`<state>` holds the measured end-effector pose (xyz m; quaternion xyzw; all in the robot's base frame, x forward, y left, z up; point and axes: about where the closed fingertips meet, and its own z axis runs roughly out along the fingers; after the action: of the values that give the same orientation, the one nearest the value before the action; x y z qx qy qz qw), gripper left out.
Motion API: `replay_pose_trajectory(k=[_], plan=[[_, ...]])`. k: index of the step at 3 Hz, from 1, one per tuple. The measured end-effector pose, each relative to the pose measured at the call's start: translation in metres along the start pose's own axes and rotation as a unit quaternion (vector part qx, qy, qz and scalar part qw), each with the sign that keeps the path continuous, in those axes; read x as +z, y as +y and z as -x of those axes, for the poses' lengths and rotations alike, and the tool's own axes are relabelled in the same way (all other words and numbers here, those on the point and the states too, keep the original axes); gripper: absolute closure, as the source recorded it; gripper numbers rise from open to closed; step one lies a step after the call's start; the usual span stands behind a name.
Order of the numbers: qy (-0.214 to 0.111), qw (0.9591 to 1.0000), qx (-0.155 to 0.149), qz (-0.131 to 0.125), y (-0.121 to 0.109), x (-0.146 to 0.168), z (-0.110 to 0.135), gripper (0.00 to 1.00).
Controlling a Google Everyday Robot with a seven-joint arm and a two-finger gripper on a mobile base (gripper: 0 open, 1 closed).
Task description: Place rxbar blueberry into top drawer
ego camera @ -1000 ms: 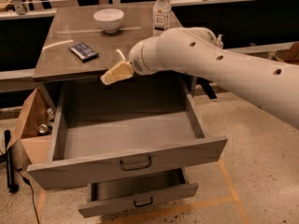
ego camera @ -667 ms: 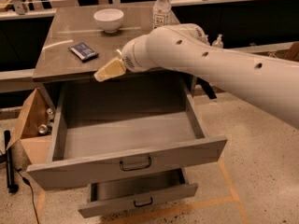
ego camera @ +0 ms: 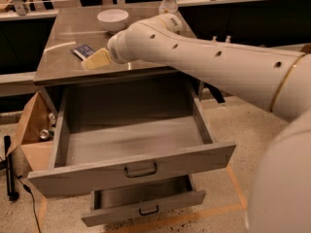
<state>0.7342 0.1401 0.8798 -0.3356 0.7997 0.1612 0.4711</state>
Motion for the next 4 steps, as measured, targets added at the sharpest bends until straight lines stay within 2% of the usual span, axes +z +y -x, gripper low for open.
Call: replay_pose_trajectory(k=[1,3,4], plan=[[-0.006,0.9999,0.003,0.011,0.004,0.027,0.013,0.00],[-0.023,0.9993,-0.029,0.006,0.003,0.067,0.028,0.00],[-0.032,0.9990,-0.031,0.011,0.006,0.081,0.031,0.00]])
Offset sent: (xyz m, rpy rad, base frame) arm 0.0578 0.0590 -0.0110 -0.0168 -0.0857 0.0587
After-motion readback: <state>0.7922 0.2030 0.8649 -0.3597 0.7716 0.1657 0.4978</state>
